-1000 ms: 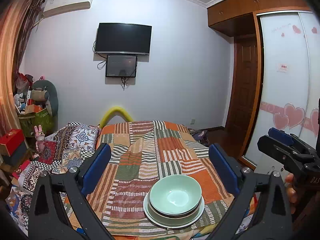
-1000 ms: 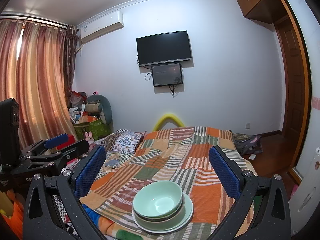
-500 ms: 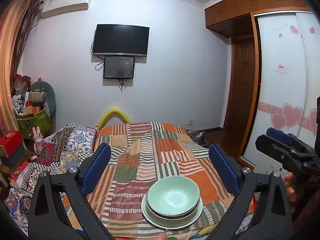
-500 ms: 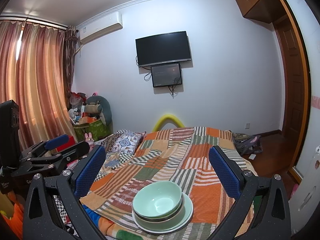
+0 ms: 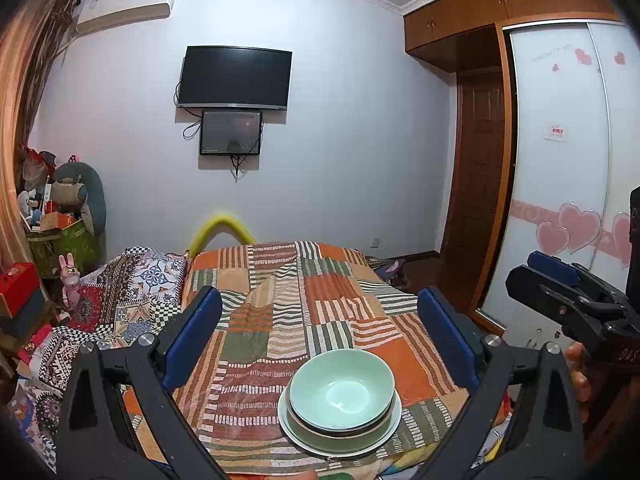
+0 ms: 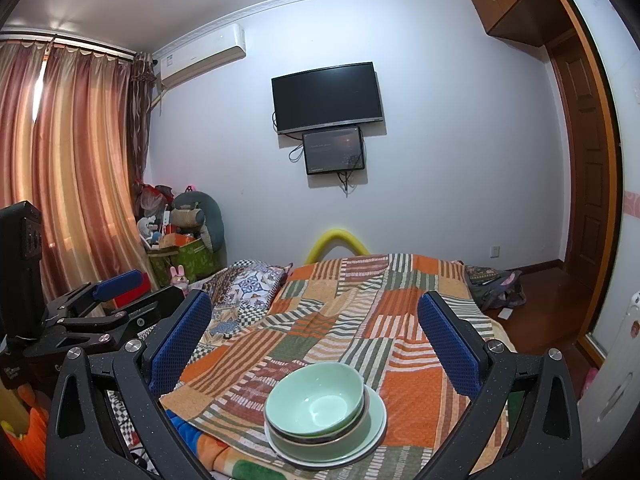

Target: Organize plates and bowls

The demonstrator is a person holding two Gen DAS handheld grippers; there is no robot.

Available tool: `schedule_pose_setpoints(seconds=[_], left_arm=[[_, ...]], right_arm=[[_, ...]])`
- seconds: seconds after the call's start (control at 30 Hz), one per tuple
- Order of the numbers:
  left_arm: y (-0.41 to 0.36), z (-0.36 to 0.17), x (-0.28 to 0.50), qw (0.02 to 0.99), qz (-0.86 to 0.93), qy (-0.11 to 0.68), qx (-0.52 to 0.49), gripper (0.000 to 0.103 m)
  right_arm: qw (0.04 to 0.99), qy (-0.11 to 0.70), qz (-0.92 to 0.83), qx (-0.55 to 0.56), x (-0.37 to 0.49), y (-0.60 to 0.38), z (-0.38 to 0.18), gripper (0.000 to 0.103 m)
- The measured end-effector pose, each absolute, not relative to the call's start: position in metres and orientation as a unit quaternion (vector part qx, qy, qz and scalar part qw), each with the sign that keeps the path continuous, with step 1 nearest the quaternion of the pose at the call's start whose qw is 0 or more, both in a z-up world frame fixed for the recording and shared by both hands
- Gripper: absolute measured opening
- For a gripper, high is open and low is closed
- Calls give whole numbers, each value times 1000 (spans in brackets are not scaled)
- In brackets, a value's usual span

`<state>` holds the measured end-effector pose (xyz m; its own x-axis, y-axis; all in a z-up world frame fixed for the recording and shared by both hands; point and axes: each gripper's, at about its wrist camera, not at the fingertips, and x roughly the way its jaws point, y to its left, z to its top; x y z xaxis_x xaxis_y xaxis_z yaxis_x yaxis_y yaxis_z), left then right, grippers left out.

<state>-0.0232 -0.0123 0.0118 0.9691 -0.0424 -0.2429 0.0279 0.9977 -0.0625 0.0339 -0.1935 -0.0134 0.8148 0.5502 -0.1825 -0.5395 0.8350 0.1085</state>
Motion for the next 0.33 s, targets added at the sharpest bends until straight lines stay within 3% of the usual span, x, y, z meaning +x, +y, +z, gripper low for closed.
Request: schedule_pose_setpoints(seconds=[0.33], left_arm=[[-9,11,-20,991,-20,128,-39,100]], right_arm=[[952,105,287,26,33,-193,-14,103]])
